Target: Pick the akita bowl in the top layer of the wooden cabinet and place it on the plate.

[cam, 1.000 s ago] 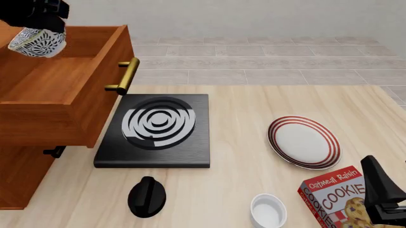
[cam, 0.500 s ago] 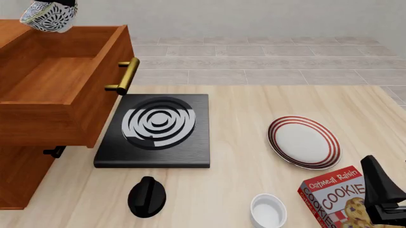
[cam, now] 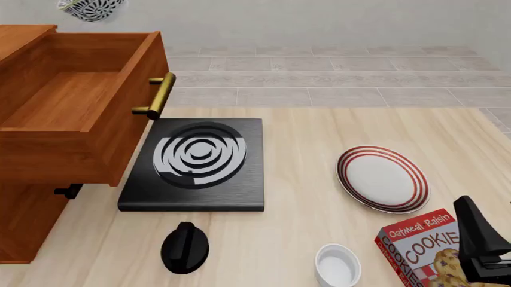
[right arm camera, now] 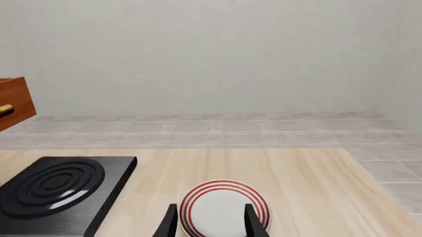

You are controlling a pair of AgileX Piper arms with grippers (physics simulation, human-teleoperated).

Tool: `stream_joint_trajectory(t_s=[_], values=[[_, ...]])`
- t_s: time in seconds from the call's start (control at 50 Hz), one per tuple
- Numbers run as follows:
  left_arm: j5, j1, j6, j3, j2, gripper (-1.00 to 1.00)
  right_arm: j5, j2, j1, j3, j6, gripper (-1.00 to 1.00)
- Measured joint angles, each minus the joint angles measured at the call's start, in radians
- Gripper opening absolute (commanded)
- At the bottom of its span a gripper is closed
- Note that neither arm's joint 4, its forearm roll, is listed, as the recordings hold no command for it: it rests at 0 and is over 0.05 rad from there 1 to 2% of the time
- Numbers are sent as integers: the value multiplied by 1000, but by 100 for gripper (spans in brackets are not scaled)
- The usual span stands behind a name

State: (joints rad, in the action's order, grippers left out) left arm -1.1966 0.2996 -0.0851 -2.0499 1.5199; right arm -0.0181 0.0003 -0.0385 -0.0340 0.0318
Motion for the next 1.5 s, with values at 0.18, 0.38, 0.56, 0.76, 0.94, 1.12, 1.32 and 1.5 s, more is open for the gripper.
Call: stream_joint_trajectory(t_s=[0.18, 0.38, 0.56, 0.76, 0.94, 1.12, 1.32, 1.5], values=[[5, 30, -10, -11, 11, -100, -2, 0, -3, 1, -5, 100], [6, 67, -21, -35, 28, -100, -4, 0, -7, 1, -10, 100], [1, 106, -29, -66, 48, -100, -5, 0, -8, 1, -14, 100], [2, 154, -32, -93, 74, -100, -6, 0, -7, 0, -15, 100], [5, 190, -29, -113, 98, -100, -6, 0, -5, 0, -14, 100], [2, 224, -25, -141, 122, -100, -5, 0, -4, -1, -13, 100], [2, 267, -13, -172, 153, -100, -6, 0, -3, -2, -13, 100], [17, 297, 1, -177, 177, -100, -6, 0, -2, -3, -13, 100]])
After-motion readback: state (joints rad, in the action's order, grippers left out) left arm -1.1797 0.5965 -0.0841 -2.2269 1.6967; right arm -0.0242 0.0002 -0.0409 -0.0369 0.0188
